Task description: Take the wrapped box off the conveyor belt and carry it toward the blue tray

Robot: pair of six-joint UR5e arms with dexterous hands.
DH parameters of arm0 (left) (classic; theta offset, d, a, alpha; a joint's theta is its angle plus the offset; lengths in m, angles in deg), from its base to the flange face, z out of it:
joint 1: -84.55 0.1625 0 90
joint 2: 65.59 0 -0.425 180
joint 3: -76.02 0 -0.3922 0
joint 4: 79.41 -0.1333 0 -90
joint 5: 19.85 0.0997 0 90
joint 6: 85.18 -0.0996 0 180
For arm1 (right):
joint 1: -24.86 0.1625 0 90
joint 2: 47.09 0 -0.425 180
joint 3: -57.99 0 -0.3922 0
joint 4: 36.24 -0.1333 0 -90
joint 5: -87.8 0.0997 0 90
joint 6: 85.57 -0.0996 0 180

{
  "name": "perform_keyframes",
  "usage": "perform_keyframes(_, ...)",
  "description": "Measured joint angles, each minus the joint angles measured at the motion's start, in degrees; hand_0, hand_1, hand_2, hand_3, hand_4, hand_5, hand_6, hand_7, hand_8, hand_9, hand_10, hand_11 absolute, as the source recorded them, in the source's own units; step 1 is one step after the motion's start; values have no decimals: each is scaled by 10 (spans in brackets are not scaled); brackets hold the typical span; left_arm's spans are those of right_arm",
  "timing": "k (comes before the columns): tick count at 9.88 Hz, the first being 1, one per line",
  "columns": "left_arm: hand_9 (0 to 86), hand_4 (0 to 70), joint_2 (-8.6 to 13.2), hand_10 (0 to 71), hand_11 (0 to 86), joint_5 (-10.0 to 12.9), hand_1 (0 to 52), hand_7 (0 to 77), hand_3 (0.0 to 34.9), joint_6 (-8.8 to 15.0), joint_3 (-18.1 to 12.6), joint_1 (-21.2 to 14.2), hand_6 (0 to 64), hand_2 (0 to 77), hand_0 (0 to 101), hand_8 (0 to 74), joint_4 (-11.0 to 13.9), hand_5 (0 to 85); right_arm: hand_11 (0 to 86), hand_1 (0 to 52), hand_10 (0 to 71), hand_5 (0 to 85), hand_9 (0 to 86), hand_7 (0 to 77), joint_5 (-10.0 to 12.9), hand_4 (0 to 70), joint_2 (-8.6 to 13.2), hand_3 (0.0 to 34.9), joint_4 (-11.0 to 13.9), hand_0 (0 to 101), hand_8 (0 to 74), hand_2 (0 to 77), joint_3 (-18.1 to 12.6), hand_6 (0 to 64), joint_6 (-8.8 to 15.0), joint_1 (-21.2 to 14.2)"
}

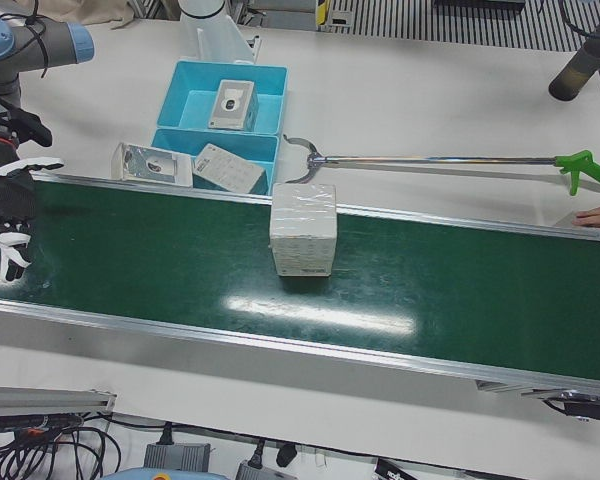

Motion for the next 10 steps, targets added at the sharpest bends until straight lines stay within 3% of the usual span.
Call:
perform_keyframes(3,5,0,0,5,5,0,0,5,0,0,0,0,5,5,0,5,0,11,11,158,0,284,44,87,-1,147,-5,0,-28,494,11,147,1,71,4,1)
perform_keyframes(9,5,0,0,5,5,0,0,5,0,0,0,0,5,5,0,5,0,11,5,158,0,284,44,93,-1,131,-5,0,-33,494,11,136,6,76,6,1)
perform_keyframes(10,5,0,0,5,5,0,0,5,0,0,0,0,5,5,0,5,0,11,5,158,0,262,22,60,-1,115,-5,1,-33,494,0,136,6,65,7,0)
